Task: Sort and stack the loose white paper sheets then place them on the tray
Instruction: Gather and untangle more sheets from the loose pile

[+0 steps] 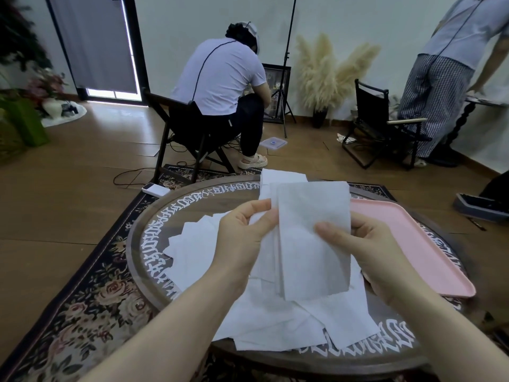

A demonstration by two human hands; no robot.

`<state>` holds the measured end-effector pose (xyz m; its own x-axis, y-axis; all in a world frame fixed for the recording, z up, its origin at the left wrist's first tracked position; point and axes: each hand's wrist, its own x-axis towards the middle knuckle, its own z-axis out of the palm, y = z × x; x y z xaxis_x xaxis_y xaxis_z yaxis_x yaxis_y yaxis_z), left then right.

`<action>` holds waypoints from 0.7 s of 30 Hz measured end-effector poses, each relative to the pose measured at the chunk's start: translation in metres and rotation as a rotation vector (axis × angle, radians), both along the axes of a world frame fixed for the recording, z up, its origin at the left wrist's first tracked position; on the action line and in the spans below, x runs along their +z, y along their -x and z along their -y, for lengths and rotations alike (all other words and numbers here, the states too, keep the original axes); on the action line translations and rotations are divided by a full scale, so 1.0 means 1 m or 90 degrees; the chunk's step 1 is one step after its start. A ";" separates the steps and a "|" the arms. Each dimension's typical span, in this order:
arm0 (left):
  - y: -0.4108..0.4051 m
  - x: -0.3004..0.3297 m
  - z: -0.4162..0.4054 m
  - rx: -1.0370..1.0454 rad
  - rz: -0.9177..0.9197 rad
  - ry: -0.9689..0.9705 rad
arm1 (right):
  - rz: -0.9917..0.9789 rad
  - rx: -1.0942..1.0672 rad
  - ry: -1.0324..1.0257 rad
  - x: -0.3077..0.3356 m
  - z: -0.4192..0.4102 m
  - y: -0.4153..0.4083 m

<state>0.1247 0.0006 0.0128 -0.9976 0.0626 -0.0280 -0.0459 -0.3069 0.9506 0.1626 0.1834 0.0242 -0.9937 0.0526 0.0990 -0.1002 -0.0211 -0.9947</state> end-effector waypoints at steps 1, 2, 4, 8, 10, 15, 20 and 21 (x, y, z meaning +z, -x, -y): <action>0.000 0.000 0.000 -0.001 0.004 -0.003 | 0.009 0.006 0.015 0.000 0.001 0.000; 0.000 0.000 0.000 -0.003 0.005 -0.006 | 0.016 0.005 0.023 -0.001 0.002 0.001; -0.001 -0.001 0.000 -0.007 0.007 -0.015 | 0.018 -0.010 0.011 -0.004 0.004 0.001; 0.000 -0.002 -0.001 -0.027 0.010 -0.020 | 0.009 -0.035 -0.003 -0.006 0.008 0.002; -0.001 -0.001 -0.001 -0.047 0.011 -0.027 | 0.007 -0.041 -0.007 -0.006 0.008 0.002; -0.002 -0.001 -0.001 -0.069 -0.001 -0.029 | 0.011 -0.041 -0.012 -0.006 0.009 0.002; -0.003 -0.001 -0.001 -0.080 -0.011 -0.027 | 0.019 -0.039 -0.011 -0.006 0.008 0.003; -0.004 -0.001 -0.001 -0.083 -0.013 -0.026 | 0.019 -0.038 -0.011 -0.006 0.009 0.003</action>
<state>0.1284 0.0015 0.0119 -0.9813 0.1925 -0.0030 -0.0692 -0.3384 0.9385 0.1601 0.1747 0.0183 -0.9914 0.1106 0.0705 -0.0708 0.0018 -0.9975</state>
